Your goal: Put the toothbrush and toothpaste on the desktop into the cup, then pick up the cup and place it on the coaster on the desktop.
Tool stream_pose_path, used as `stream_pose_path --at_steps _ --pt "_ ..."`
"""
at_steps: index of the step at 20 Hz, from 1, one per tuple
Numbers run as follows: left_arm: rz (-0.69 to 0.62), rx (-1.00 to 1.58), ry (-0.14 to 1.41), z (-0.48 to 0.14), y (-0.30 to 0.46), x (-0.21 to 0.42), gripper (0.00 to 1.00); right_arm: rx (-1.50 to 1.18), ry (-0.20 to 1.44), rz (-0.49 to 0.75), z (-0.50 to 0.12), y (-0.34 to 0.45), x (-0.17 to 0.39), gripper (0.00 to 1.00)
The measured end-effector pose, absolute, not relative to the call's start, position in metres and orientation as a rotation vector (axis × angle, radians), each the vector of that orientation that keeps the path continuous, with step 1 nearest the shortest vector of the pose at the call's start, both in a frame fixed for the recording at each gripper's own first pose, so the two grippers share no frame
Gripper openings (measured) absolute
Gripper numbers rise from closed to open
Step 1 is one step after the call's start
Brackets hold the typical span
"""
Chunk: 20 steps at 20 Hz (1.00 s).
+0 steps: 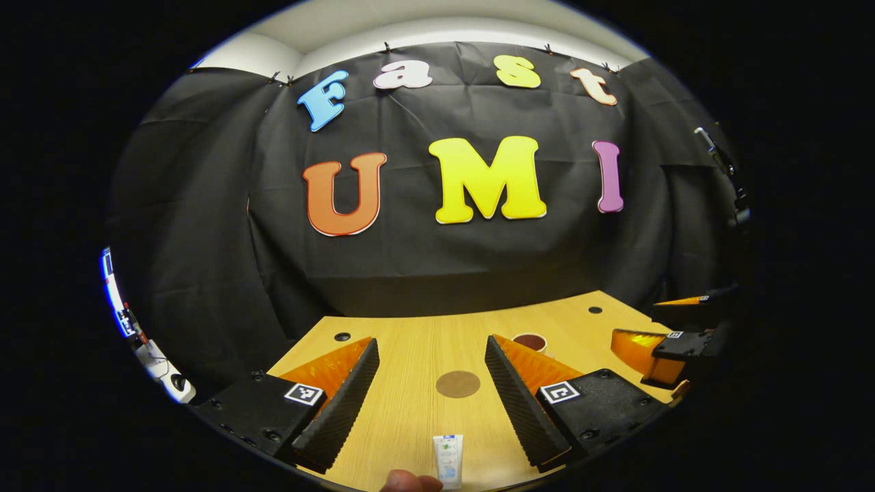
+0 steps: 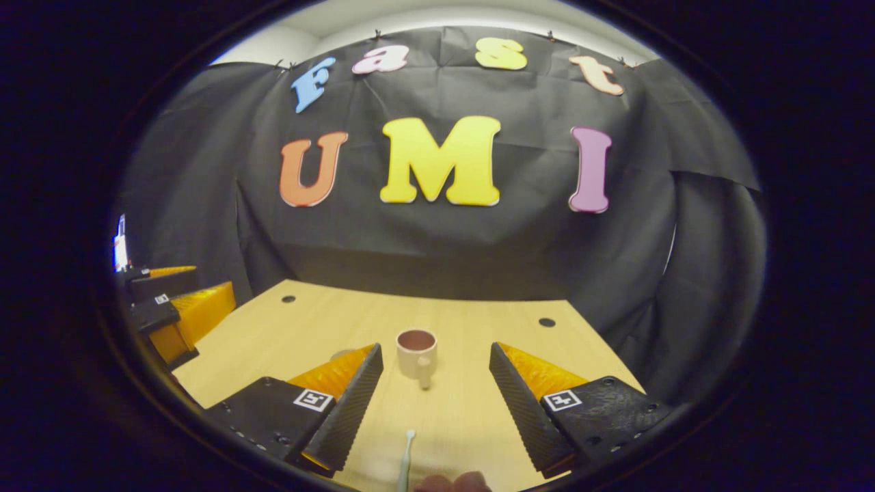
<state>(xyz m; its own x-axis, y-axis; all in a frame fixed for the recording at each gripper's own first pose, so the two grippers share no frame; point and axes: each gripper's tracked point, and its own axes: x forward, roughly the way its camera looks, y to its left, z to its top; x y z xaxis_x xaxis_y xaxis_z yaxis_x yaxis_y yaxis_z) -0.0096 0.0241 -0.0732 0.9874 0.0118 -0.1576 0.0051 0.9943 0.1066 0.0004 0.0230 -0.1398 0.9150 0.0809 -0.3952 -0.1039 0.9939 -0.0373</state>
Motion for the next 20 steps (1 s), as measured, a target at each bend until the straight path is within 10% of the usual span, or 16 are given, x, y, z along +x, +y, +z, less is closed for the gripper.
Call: stream_pose_path --at_steps 16,20 --pt "-0.003 0.086 0.297 -0.122 0.048 -0.044 0.99 -0.086 0.864 0.077 -0.33 0.043 -0.023 0.95" --pt "0.008 0.084 0.307 -0.124 0.057 -0.047 0.99 -0.095 0.902 0.072 -0.349 0.041 -0.023 0.67"
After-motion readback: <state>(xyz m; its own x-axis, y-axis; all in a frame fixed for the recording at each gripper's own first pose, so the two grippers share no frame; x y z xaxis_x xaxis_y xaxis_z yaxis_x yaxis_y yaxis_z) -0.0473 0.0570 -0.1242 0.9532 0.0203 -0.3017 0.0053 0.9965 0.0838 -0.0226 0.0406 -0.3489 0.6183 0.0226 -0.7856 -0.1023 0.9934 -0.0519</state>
